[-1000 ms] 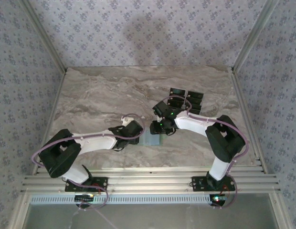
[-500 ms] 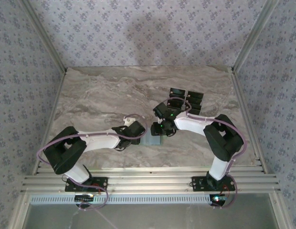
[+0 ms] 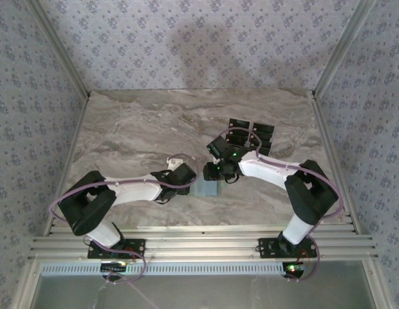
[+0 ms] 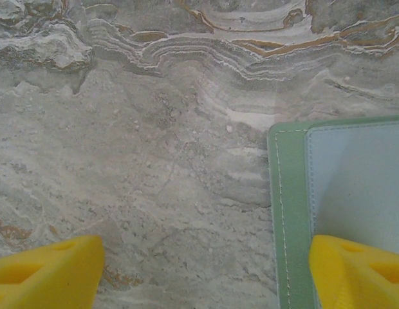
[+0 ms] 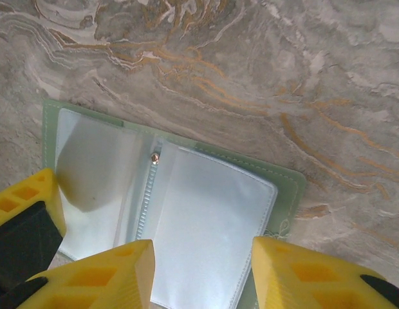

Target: Put the credit cards into the card holder

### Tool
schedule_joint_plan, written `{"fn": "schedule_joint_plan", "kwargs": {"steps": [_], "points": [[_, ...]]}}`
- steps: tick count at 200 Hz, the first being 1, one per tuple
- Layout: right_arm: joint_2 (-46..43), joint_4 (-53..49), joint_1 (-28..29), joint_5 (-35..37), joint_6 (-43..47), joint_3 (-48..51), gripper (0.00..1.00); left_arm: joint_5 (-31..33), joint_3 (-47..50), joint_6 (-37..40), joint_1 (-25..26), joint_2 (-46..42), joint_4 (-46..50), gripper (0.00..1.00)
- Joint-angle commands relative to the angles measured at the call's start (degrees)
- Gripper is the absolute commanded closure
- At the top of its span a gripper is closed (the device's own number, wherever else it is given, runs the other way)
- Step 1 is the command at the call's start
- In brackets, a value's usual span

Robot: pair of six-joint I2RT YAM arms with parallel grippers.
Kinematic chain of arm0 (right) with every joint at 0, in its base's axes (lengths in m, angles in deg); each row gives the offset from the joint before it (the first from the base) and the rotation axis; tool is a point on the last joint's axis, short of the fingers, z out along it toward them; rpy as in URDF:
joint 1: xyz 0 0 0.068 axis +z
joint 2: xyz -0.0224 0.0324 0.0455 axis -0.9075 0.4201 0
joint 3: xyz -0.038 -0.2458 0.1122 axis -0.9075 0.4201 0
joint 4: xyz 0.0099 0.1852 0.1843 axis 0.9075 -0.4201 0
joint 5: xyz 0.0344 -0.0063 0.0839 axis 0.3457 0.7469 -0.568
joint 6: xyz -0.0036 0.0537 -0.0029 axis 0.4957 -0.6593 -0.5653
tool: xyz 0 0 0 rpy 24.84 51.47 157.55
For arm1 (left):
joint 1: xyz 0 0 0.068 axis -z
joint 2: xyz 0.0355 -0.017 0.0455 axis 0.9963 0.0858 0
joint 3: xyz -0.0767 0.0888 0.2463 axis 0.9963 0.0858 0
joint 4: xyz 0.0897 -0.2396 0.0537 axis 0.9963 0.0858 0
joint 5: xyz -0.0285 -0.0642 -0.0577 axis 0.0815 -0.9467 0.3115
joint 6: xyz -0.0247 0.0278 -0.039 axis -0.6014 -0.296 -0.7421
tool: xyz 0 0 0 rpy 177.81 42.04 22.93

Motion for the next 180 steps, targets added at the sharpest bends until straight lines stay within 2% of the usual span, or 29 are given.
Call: {"fn": "schedule_joint_plan", "kwargs": {"steps": [1,63,138,180], "points": [[2.6,-0.4,0.4,0.2,0.9,-1.4,0.54,0.6,-0.3,-0.1,0.6,-1.3,2.0,0.17],[7.4,2.9,0.2,-2.5,-0.3,1.1,0.54,0.5,0.1,-0.5,0.6,-0.4,1.4,0.17],[7.7,8.7,0.4,-10.1,-4.2,2.1,0.54,0.2,0.4,-0.8,0.7,-0.3,0.8,0.17],[7.3,10.2,0.5,-11.7,-7.0,1.7,0.54,0.9,0.9,-0.7,0.7,-2.6,1.1,0.16]]}}
